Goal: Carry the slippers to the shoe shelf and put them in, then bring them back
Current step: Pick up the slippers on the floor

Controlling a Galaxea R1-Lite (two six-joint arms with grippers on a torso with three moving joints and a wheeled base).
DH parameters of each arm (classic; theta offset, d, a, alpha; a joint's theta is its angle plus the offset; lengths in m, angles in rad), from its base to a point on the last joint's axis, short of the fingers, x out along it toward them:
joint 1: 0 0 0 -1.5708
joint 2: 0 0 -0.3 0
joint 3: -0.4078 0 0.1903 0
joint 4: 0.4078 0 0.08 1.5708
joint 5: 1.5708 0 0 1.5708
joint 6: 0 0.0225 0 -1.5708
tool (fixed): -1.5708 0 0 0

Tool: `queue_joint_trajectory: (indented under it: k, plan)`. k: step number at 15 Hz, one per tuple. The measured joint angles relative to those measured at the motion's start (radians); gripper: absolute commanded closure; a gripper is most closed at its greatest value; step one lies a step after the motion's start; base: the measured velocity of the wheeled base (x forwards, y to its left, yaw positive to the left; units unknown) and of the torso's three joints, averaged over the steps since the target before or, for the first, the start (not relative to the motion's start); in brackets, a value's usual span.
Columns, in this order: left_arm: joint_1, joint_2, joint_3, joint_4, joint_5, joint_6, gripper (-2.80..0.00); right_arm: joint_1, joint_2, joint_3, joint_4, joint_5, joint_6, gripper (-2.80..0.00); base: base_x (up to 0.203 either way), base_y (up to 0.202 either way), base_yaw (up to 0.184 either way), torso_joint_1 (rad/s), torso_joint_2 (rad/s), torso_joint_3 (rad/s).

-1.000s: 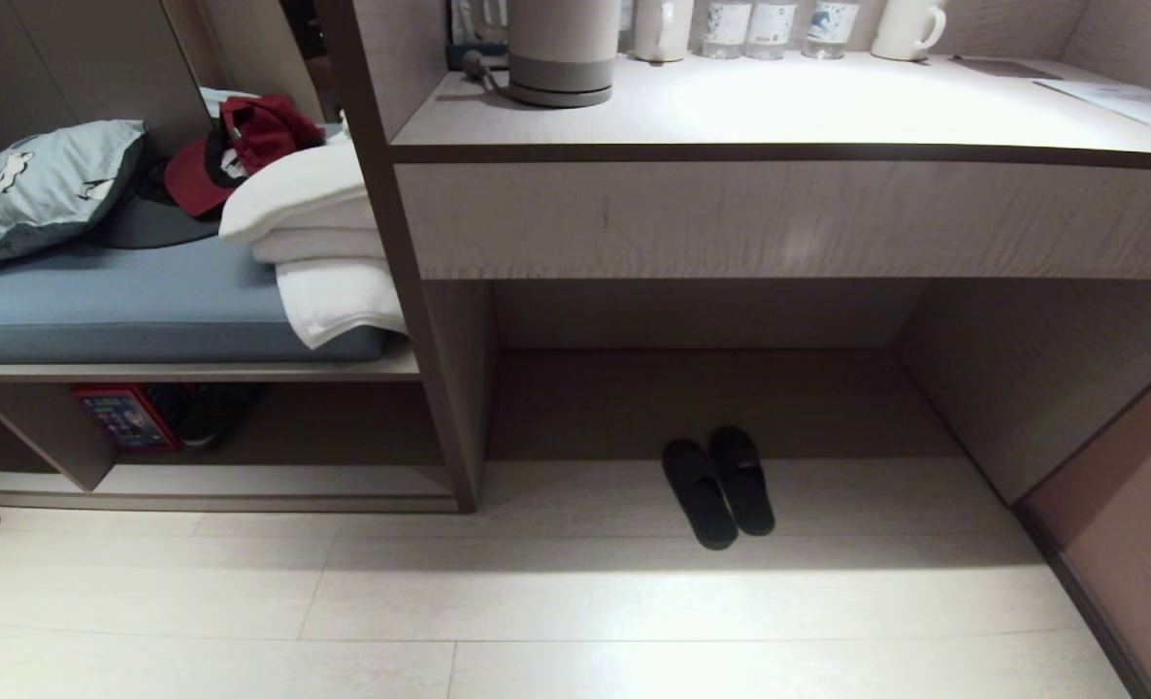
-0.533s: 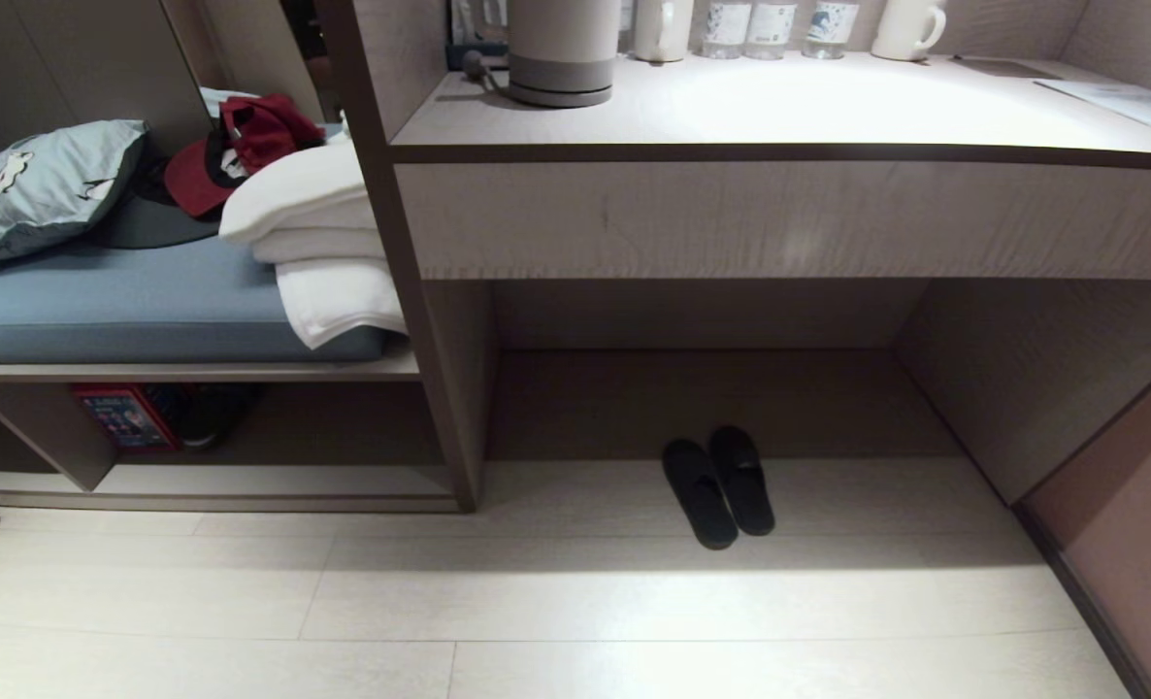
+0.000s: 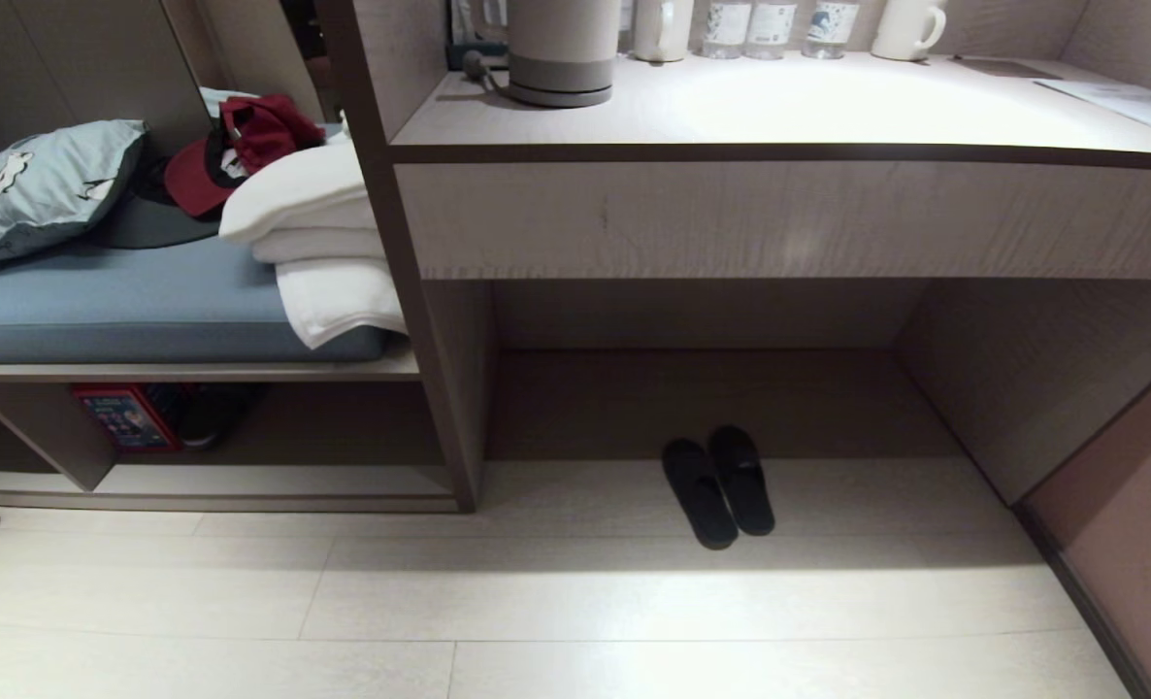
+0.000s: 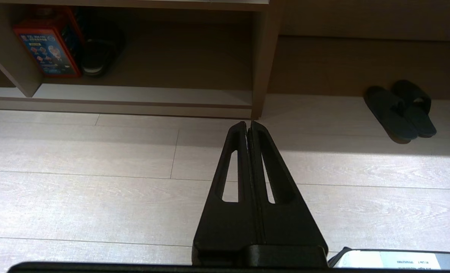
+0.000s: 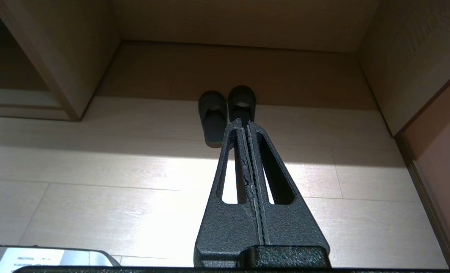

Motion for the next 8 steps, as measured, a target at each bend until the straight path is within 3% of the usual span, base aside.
queue_joint_trajectory:
  k: [8]
  plan:
    - [0.0,0.0,0.0,0.0,0.0,-0.001,0.0,0.0,0.0,0.0,-0.001,0.0,0.0,0.0,0.0,0.0,0.0,0.0,0.0,0.0]
